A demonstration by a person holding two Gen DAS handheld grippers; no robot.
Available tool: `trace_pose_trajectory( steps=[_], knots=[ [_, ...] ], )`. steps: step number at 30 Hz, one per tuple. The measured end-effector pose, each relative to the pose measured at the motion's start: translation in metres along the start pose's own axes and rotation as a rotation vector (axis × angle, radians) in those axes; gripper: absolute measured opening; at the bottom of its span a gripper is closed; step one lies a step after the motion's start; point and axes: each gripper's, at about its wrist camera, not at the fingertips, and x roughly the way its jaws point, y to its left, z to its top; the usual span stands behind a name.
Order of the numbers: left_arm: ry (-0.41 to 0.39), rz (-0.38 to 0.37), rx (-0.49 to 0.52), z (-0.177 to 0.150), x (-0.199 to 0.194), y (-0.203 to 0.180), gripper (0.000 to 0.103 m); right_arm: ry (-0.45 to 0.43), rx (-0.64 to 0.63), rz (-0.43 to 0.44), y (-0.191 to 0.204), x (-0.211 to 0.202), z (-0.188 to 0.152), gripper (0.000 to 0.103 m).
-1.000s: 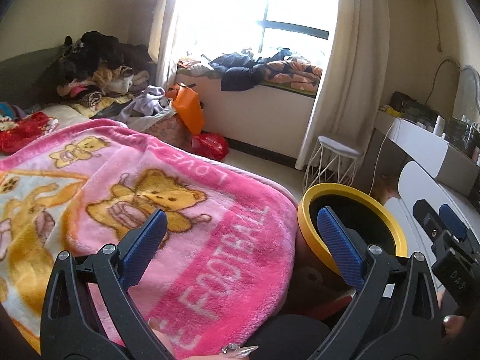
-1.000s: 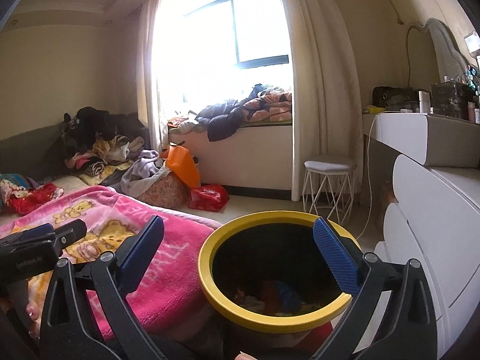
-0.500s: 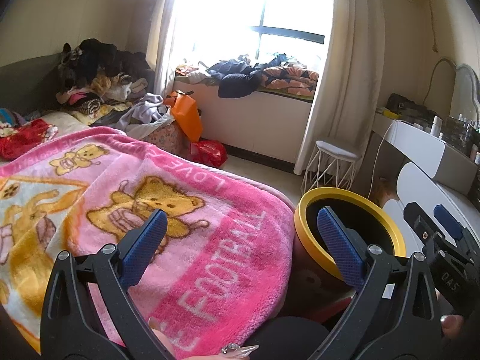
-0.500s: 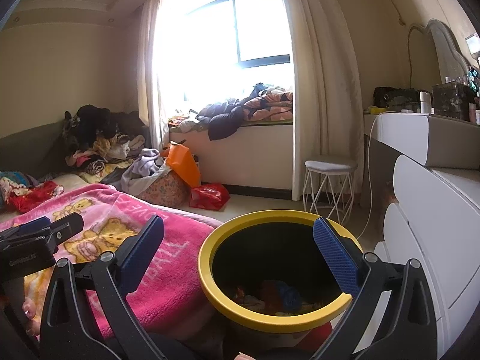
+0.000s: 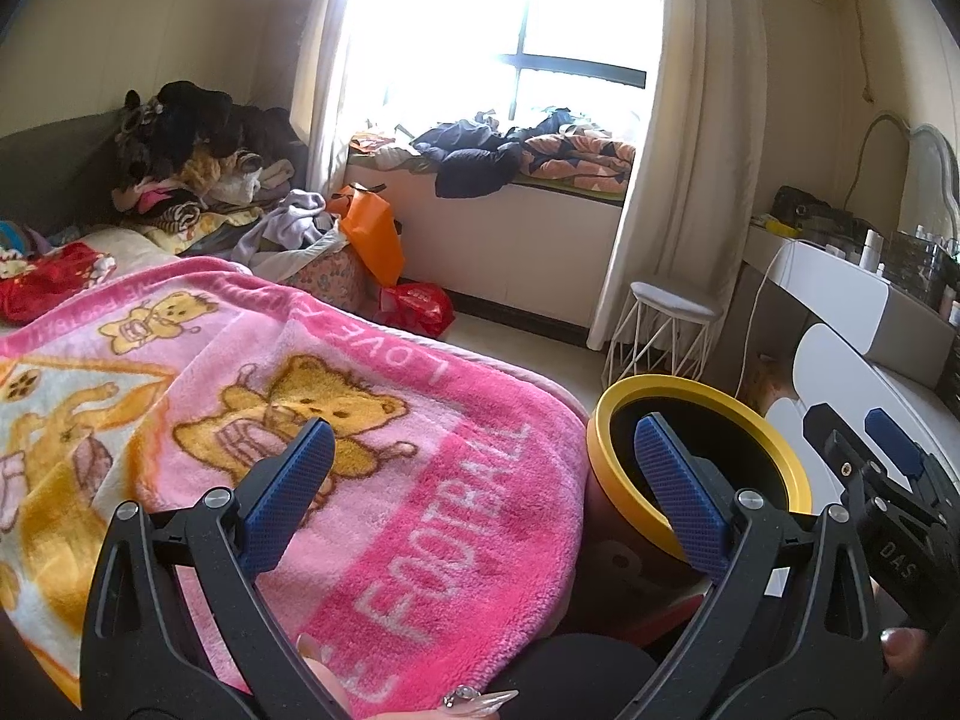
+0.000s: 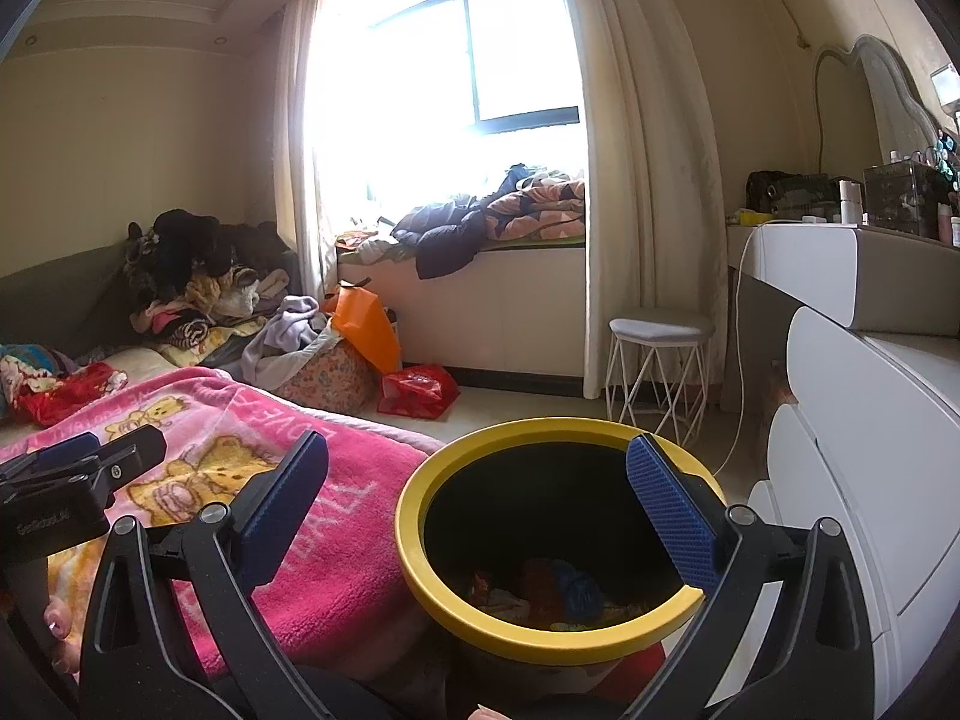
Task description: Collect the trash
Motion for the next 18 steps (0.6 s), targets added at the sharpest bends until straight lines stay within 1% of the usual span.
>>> trace_pose_trajectory(
  steps=[18],
  knots=[
    [0.002,0.0,-0.001,0.0002,-0.0001,-0.0006,0.092,0.007,0.002,0.001,-0.0021,0.0015,0.0,0.097]
  ],
)
